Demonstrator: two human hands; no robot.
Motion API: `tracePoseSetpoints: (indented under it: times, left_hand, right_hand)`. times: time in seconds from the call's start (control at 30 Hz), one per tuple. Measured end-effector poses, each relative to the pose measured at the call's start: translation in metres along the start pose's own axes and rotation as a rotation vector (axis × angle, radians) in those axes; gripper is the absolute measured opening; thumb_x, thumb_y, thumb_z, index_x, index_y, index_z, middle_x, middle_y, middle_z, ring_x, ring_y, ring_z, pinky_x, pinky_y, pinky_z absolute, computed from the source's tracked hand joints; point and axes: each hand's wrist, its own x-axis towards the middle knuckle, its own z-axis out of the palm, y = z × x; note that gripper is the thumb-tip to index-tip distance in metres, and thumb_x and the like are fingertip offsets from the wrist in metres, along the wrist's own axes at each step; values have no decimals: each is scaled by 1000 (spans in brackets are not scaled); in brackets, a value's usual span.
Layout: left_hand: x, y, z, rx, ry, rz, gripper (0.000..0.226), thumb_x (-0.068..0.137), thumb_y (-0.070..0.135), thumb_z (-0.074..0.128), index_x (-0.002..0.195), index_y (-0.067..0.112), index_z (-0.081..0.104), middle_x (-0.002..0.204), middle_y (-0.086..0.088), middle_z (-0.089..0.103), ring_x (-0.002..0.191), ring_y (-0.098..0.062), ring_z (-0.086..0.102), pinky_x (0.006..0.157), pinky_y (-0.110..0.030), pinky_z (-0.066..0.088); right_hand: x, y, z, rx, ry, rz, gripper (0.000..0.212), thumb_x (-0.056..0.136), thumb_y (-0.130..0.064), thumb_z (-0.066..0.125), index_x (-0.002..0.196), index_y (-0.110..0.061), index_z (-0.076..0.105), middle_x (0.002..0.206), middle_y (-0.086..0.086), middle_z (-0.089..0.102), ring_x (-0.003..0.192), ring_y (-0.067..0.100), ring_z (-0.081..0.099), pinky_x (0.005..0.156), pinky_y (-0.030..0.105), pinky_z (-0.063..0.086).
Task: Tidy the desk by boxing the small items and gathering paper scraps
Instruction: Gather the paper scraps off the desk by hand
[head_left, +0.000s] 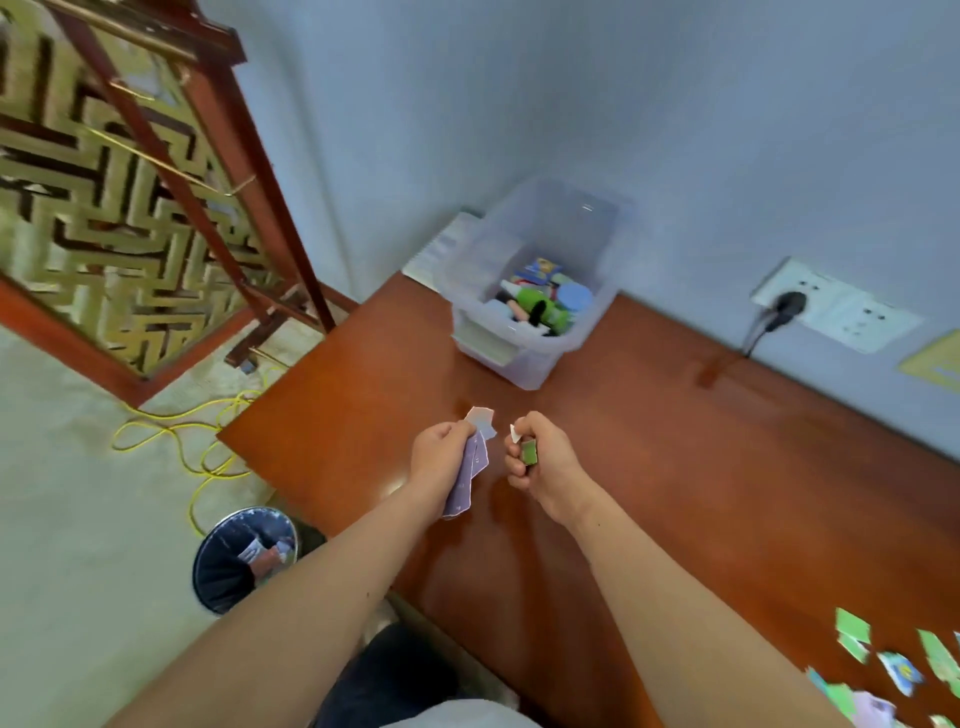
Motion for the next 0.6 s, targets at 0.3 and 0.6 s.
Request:
tracePoseSetpoints:
  times: [0.3, 0.6]
  left_hand:
    - [49, 50, -156, 34, 261, 103, 19, 94, 24, 56, 75, 24, 56, 79, 3, 58, 67, -7, 53, 67, -20, 43]
    - [61, 31, -297, -326, 555, -18, 35, 86, 14, 55, 51, 12, 54, 42, 4, 46, 42, -10, 47, 45, -15, 38]
  right_hand:
    - [57, 20, 170, -199, -198, 72, 20, 83, -10, 40, 65, -18, 35, 58, 2, 36, 44, 14, 27, 45, 22, 17]
    - [96, 87, 312, -452, -386, 271, 19, 79, -7, 42, 62, -15, 38, 56, 2, 37, 43, 15, 26, 39, 19, 20]
